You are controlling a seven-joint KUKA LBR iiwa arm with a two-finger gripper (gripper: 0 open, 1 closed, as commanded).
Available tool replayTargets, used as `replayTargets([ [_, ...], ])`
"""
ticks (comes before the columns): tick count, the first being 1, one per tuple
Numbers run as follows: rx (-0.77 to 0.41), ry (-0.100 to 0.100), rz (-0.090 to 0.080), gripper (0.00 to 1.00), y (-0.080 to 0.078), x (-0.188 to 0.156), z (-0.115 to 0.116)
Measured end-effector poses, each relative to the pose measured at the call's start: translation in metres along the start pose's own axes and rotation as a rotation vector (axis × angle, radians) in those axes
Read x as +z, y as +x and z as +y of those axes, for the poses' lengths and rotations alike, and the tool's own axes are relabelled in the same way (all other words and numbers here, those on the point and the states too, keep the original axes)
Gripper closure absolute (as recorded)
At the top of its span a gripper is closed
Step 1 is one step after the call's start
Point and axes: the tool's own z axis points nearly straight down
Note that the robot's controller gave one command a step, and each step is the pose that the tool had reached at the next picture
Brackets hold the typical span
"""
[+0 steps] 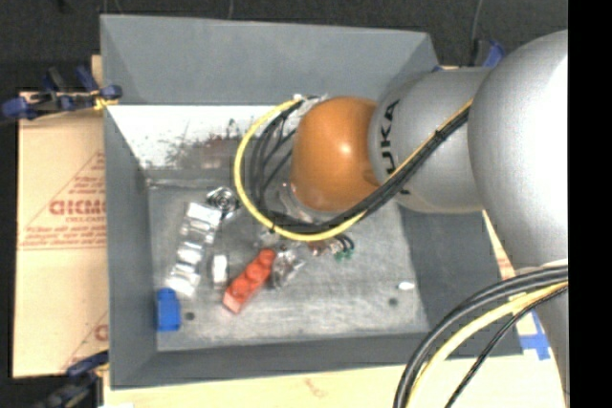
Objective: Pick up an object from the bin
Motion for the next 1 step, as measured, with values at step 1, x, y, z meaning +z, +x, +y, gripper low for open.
replayTargets([
  [1,-0.145,-0.001,0.006,1.0,0.0078,-0.1323,-0.0019],
])
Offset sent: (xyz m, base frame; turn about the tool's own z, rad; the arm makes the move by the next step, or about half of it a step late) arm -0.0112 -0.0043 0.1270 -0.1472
